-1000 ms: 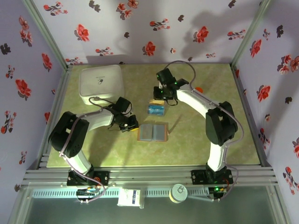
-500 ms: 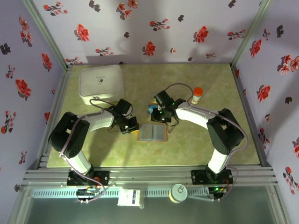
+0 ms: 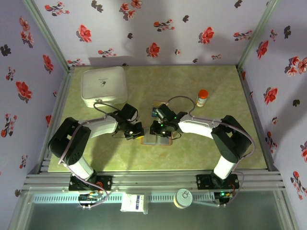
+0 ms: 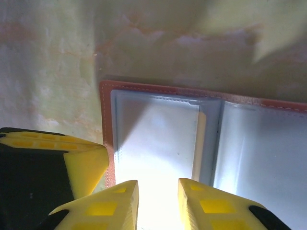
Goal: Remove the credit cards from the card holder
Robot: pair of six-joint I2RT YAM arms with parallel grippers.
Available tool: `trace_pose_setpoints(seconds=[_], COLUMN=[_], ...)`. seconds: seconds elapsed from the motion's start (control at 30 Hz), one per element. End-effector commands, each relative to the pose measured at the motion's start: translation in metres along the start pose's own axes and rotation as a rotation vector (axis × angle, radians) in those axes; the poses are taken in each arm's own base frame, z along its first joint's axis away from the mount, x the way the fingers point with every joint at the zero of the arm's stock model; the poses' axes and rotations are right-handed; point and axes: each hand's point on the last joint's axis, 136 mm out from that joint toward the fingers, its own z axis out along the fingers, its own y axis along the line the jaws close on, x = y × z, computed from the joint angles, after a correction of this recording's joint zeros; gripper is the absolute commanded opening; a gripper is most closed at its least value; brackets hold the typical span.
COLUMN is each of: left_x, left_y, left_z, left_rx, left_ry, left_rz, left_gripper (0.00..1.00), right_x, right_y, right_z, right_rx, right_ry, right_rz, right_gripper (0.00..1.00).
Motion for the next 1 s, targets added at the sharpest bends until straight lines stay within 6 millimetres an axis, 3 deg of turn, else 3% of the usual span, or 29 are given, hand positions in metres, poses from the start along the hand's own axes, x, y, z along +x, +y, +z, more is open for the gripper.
trace_pose_setpoints(seconds=[0.0, 0.47, 0.97], left_x=[0.008, 0.009, 0.010], left_y=[0.011, 0.020, 0.022], left_z=[0.008, 0.015, 0.014], left_rx=[-0.034, -0.062, -0.070], left_ry=[0.029, 0.043, 0.045], left_rz=[-0.015, -0.017, -0.020], left_gripper=[0.08, 0.07, 0.07], right_x=[0.000, 0.005, 0.006], right_y=[0.011, -0.001, -0.020], right_z=[-0.001, 0.014, 0.000], right_rx=[-0.043, 0.006, 0.095], right_ry=[-0.004, 0.035, 0.001], right_rz=[0.015, 0.022, 0.010], right_gripper=[0.28, 0.27, 0.27])
